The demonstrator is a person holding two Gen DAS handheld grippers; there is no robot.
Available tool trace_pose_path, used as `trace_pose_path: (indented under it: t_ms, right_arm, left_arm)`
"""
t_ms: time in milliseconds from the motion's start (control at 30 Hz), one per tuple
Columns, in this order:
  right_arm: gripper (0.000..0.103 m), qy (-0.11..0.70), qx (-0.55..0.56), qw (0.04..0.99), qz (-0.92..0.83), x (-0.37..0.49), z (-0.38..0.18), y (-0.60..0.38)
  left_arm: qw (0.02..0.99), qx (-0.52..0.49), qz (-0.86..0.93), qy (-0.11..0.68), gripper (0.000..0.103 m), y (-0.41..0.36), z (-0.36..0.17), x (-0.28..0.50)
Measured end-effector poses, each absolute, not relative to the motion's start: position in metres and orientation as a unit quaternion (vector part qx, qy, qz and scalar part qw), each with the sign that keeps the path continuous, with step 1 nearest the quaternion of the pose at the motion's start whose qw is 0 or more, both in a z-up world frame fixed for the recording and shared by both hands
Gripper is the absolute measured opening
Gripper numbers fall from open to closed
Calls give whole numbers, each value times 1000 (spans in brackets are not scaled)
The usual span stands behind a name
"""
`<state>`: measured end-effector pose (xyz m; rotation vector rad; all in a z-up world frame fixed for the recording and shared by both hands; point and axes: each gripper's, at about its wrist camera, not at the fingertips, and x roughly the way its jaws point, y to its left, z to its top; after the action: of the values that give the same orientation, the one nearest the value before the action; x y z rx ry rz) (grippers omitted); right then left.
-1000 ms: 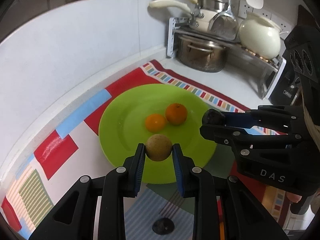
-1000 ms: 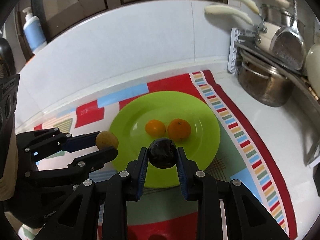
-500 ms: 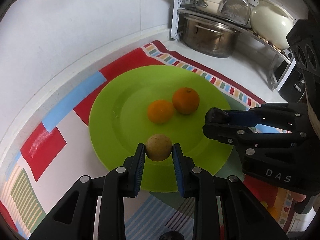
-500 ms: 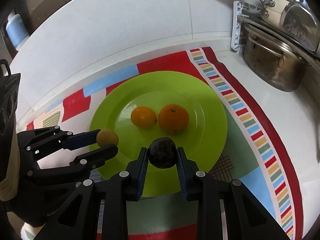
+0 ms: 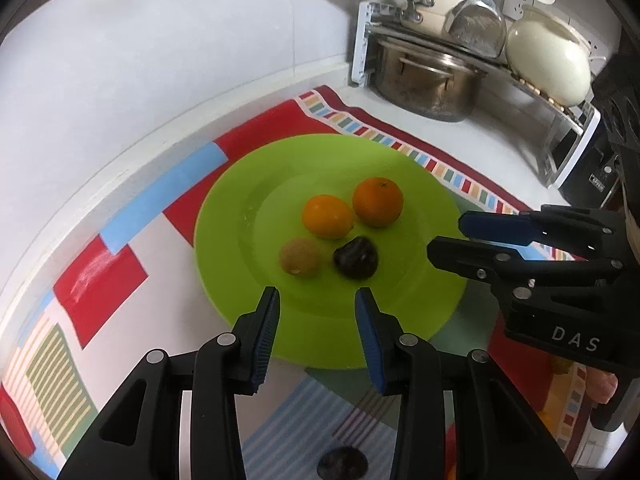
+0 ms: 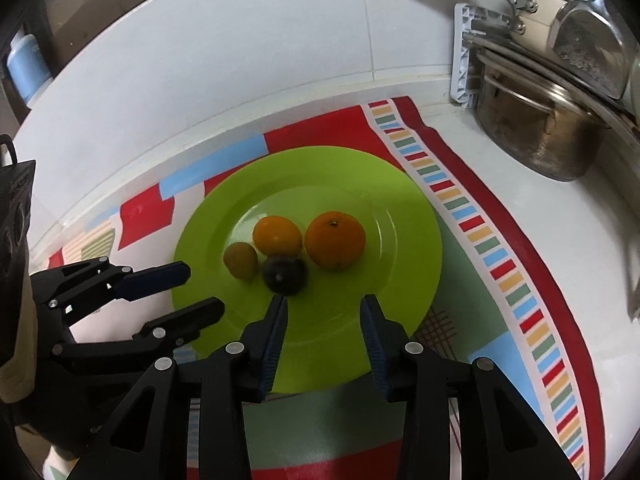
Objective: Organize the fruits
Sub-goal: 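Lift both open grippers off the plate and move back toward the fruits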
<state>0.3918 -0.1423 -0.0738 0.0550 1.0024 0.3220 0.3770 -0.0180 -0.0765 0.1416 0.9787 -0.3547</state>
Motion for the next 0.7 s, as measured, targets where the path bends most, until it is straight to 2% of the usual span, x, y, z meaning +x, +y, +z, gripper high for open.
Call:
trace_pose_path:
  t_ms: [300, 500, 600, 700]
  right_arm:
    - [39, 442, 24, 882, 162, 353, -41, -148]
    - [39, 422, 25, 891, 163, 325, -20, -154]
    - [46, 412, 24, 897, 159, 309, -11, -158]
    - [46, 402, 18, 902, 157, 294, -3, -161]
  left_arm:
    - [882, 59, -171, 436, 44, -15, -40, 341]
    - [897, 46, -163, 408, 55, -10, -14, 309]
    - [903, 46, -158, 398, 58, -11, -6, 293]
    - [906, 45, -156, 391, 59, -12, 1, 276]
